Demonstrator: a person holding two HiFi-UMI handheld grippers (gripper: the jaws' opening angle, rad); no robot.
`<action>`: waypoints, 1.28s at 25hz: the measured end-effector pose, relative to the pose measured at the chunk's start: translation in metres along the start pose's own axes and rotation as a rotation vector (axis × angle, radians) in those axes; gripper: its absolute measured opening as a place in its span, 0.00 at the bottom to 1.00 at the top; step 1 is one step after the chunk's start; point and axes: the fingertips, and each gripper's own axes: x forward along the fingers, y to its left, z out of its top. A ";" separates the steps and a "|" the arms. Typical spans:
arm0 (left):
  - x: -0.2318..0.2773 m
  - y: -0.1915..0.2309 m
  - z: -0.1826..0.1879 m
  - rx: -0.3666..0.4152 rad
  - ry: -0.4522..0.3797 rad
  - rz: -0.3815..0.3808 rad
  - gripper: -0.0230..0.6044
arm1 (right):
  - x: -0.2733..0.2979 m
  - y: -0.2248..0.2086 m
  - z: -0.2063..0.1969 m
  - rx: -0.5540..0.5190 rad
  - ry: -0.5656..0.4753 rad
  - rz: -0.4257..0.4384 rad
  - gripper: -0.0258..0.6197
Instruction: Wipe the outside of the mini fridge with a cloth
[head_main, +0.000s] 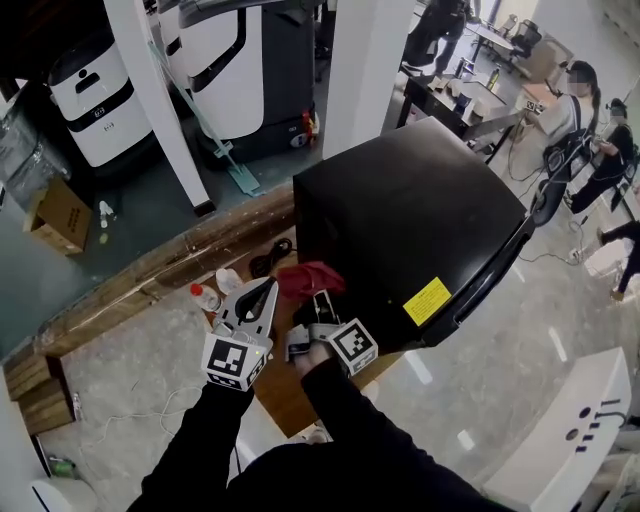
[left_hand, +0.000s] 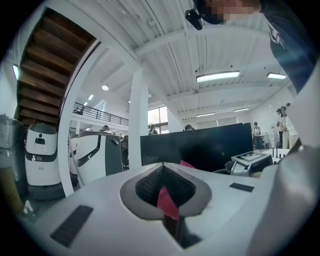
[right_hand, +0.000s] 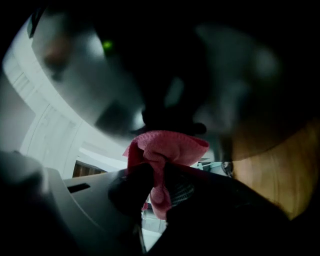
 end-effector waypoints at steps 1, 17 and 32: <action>0.000 0.004 0.004 0.003 -0.004 0.008 0.04 | 0.008 0.009 0.000 -0.003 0.003 0.017 0.14; 0.020 -0.019 -0.040 -0.029 0.085 0.011 0.04 | 0.036 -0.068 0.001 -0.006 -0.029 -0.071 0.14; 0.028 -0.053 -0.142 -0.075 0.208 0.001 0.04 | -0.012 -0.240 -0.007 -0.008 0.017 -0.292 0.14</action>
